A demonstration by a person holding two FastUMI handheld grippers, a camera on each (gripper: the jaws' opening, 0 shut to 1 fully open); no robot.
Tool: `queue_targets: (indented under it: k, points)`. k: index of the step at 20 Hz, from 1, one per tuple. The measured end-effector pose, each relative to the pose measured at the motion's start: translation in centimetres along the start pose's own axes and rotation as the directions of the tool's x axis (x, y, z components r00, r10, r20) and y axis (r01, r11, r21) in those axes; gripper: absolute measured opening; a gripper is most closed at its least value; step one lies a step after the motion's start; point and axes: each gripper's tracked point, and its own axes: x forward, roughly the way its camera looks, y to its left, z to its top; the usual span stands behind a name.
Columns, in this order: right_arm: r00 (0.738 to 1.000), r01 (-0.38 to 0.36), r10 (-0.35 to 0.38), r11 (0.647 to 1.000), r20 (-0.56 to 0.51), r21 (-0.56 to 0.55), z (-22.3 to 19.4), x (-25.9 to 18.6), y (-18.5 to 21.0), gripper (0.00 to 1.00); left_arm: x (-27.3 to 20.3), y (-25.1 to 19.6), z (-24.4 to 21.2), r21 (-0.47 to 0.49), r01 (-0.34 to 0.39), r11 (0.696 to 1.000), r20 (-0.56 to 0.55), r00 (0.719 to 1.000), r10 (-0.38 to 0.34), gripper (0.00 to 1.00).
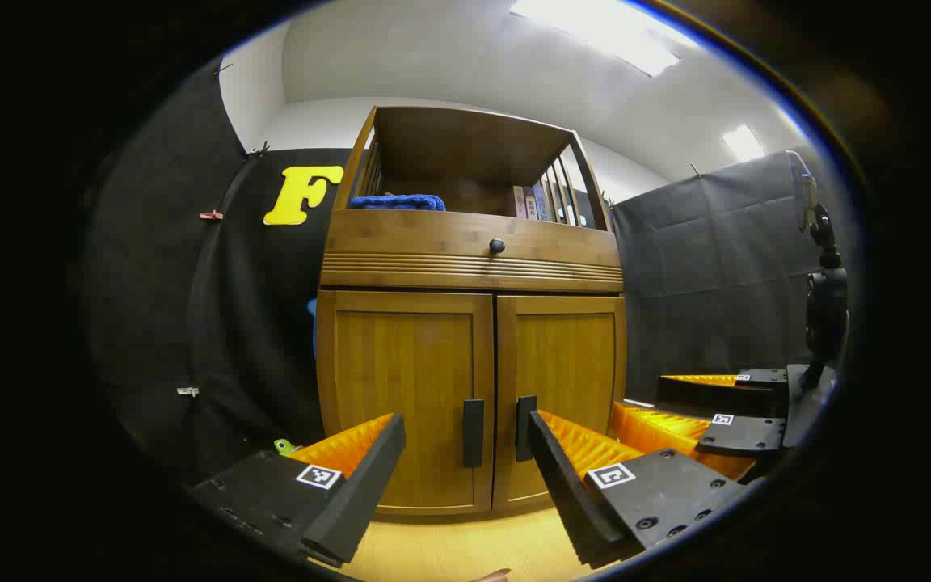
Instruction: Open the right door of the double-door shoe cabinet with the right hand, and open the left door with the left hand.
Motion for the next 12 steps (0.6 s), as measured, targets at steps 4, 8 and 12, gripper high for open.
queue_targets:
  k: [4,8,12]
  points:
    - [1.000,-0.008,0.008,1.000,0.007,-0.005,0.1,-0.2,0.6,0.89,0.1,-0.3,-0.2,0.011,0.001,1.000,-0.002,1.000,-0.001,0.95]
    - [0.999,-0.014,0.014,1.000,0.032,-0.002,0.9,-0.5,0.7,0.97,-0.2,-0.1,-0.2,0.013,-0.016,1.000,0.008,1.000,0.015,0.94]
    - [0.999,-0.016,0.016,1.000,0.039,0.005,1.3,-0.6,0.8,0.95,-0.3,0.0,0.0,0.006,-0.015,1.000,0.016,1.000,0.015,0.95]
